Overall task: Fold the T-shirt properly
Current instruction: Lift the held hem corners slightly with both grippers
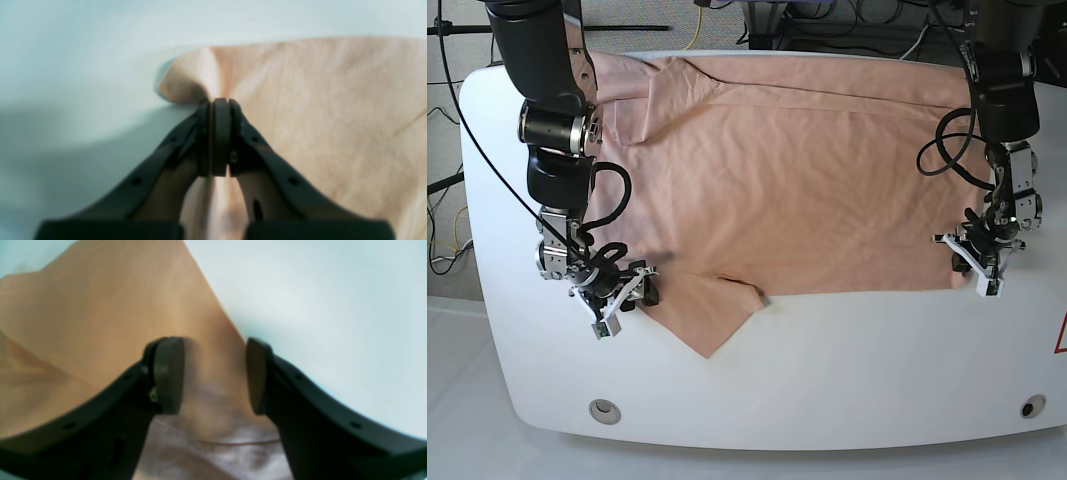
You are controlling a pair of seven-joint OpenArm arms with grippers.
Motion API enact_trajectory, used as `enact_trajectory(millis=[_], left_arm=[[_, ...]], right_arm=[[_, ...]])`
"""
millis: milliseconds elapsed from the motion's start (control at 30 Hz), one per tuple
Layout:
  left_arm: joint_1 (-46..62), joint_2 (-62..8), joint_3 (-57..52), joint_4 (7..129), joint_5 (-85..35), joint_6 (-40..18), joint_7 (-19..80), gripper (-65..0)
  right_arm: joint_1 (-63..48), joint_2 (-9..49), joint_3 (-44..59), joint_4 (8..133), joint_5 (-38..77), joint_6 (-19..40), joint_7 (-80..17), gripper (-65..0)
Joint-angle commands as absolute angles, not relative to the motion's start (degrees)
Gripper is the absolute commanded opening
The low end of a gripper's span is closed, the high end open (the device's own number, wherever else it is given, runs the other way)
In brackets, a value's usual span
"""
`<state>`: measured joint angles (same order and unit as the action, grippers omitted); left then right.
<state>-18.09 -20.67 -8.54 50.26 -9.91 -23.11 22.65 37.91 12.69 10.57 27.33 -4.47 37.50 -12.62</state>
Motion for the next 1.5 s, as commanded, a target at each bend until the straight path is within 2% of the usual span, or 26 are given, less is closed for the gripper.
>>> enact_trajectory(millis=[0,400,667,933,1067,1133,1200,1467], left_arm=[[-19.37,-21.74,-8.76,51.33,-10.18,-22.97,21.61,-64.4],[-19.5,-21.81,-8.55,51.09,-9.88,-23.2,22.01,-65.0],[-18.85,-21.64,-8.64,51.04,-9.71,-23.05,22.0,-65.0],[-18.71,-21.8,-8.6,50.81,-9.67,-23.19,22.32,-65.0],[-18.8,-21.77,-8.57,50.78,-9.66,-23.19,22.34,-65.0],[-18.78,-21.73,-8.65,50.72,-9.78,-23.16,22.41,-65.0],[-18.65,-21.65,-8.57,50.8,-9.42,-23.25,22.51,-65.0],[-18.58,-21.62,-8.6,50.8,-9.47,-23.21,22.32,-65.0]], right_arm=[[39.4,12.63,10.72,29.59,-3.01,37.93,-11.53,-32.8],[39.84,10.89,10.57,31.61,-3.88,33.91,-13.41,-30.8],[40.56,10.59,10.86,29.28,-4.17,35.06,-14.5,-26.0],[39.75,9.65,10.56,26.95,-4.1,35.67,-14.43,-28.1],[39.34,9.58,10.67,26.16,-4.16,35.73,-14.64,-33.9],[38.9,9.62,10.72,26.34,-4.18,35.88,-14.81,-38.3],[38.21,9.65,10.75,27.98,-4.32,35.85,-15.5,-46.2],[37.4,9.53,10.72,29.0,-4.28,35.93,-15.84,-60.2]])
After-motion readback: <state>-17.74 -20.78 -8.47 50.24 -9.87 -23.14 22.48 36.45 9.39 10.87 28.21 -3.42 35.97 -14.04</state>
